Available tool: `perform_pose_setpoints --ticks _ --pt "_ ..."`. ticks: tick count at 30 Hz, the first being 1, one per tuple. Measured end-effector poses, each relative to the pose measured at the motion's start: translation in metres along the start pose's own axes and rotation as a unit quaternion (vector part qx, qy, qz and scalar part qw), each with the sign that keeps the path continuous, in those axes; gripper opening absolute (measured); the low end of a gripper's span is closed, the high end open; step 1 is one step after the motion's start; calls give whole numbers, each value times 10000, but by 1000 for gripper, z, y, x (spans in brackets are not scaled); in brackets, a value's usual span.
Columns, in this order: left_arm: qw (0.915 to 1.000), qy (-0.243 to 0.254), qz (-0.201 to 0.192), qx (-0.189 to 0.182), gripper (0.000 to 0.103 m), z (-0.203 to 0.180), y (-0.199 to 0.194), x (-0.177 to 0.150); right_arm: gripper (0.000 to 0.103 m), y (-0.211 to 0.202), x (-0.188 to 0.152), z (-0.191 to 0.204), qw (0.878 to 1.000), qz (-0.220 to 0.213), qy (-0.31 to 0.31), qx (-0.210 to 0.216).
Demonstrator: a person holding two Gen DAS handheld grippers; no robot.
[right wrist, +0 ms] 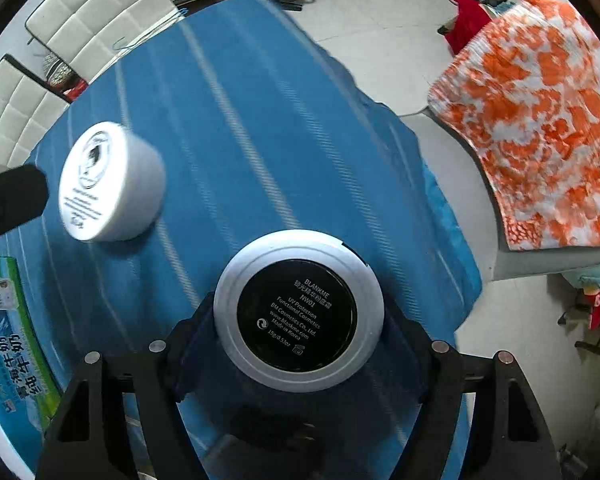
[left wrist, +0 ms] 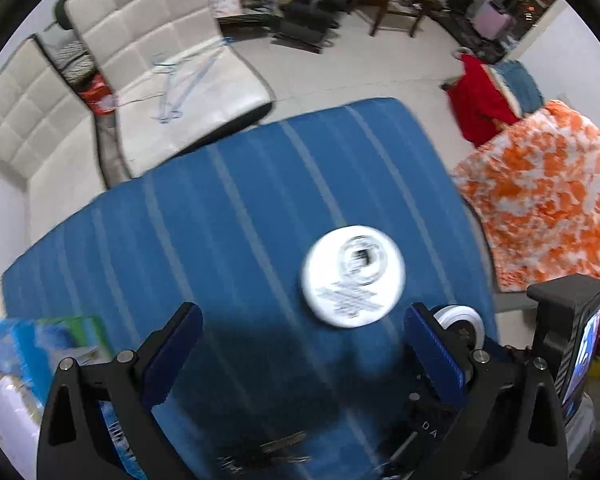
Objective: Organize rigid objects
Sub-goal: 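Grasp the white cream jar with the left tool while the right tool grasps the black-lidded jar, then carry both jars into the blue box and release them beside the tin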
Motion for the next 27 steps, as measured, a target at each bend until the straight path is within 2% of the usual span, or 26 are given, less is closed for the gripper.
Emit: perform_pose_setpoints --ticks 2,3,6,10,14,16,18,19,20,22,27 --pt "9994 -84 197 -284 103 -7 8 3 78 -3 -4 -7 10000 -7 74 -18" --pt "9993 -106 227 -292 103 -8 11 5 78 -2 -5 -13 9999 -13 121 -33" --pt "9992 -110 319 -229 103 -10 25 10 78 1 -5 -20 9997 -5 235 -27" --pt "9978 -18 659 -119 103 -17 53 12 78 1 1 -15 9996 -39 197 -176" --pt "9955 310 887 100 103 -30 77 7 78 1 8 -9 9995 -62 155 -268" --pt "9950 449 862 210 101 -33 81 5 78 2 10 -8 9994 -66 128 -308" --pt "9949 670 686 322 92 -38 80 5 78 2 12 -5 9993 -77 90 -344" --pt "9946 791 499 452 70 -39 77 8 78 1 12 -4 9993 -79 75 -356" --pt "9940 883 359 533 65 -39 73 9 78 1 12 -2 9993 -76 60 -357" --pt "9951 823 410 360 65 -35 73 10 78 -2 11 0 9993 -95 18 -352" --pt "9963 721 361 279 65 -19 66 -3 78 -19 8 15 9985 -288 -184 -434"
Point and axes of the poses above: each gripper's, at about its wrist camera, not at the fingertips, and y roughly the way its jaws point, z to its left, x to its top, the point moved 5 cm from there along y, roughly the way its jaws point, and after that the axes turned 10 degrees about -y, right-handed, at the moved point
